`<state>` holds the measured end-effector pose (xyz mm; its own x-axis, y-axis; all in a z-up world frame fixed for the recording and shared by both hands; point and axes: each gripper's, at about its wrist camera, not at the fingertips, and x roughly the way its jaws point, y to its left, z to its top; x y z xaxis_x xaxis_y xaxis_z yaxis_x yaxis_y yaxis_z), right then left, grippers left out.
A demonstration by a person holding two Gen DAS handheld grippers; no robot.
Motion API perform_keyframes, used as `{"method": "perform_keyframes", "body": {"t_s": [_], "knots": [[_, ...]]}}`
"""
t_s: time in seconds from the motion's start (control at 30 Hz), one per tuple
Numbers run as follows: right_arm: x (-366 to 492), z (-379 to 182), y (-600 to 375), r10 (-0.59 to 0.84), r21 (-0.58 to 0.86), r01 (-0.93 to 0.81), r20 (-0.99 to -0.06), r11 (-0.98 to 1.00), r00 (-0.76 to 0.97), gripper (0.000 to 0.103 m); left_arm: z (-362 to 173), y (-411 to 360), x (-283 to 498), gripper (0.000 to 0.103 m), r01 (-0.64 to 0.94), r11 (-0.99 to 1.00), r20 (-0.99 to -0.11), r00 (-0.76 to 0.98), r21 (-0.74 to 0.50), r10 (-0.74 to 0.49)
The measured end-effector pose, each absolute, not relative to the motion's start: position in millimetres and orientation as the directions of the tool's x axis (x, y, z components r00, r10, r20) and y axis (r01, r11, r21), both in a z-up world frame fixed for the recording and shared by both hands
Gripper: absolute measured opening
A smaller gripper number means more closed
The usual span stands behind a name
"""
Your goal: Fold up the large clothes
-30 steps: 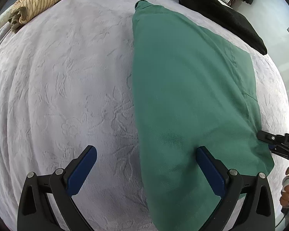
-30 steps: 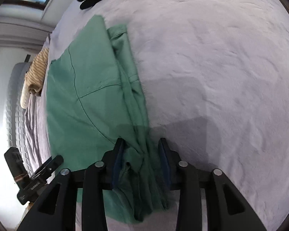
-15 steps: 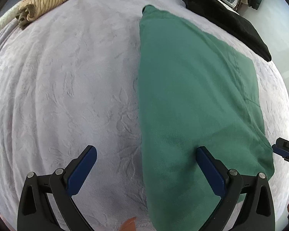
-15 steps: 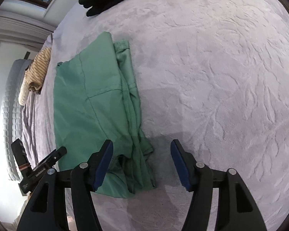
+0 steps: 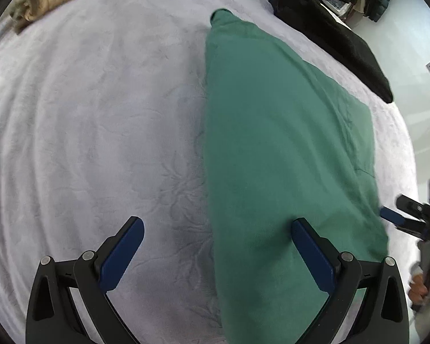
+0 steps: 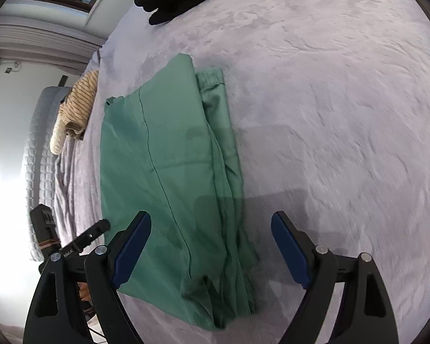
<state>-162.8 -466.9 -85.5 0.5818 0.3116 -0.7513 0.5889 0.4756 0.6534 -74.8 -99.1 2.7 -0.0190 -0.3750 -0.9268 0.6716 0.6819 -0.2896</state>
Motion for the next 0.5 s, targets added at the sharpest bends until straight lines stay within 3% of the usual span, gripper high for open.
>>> {"method": "perform_keyframes", "body": {"t_s": [0.33,0.5], "knots": [[-129.2,-116.2,-488.6,0.417,0.731,0.53,-0.682,0.43,0.601,0.088,-21.1,-88.5,-51.5,0.103,0.547,0.62,-0.819,-0.271,-0.563,-0.505],[-98.7,-131.2,-495.1,0.461,0.763,0.488,-0.645,0.424,0.609,0.088,-40.8,-114.9,-69.6,0.103,0.586,0.562,-0.808,-0.353,-0.584,-0.471]]}}
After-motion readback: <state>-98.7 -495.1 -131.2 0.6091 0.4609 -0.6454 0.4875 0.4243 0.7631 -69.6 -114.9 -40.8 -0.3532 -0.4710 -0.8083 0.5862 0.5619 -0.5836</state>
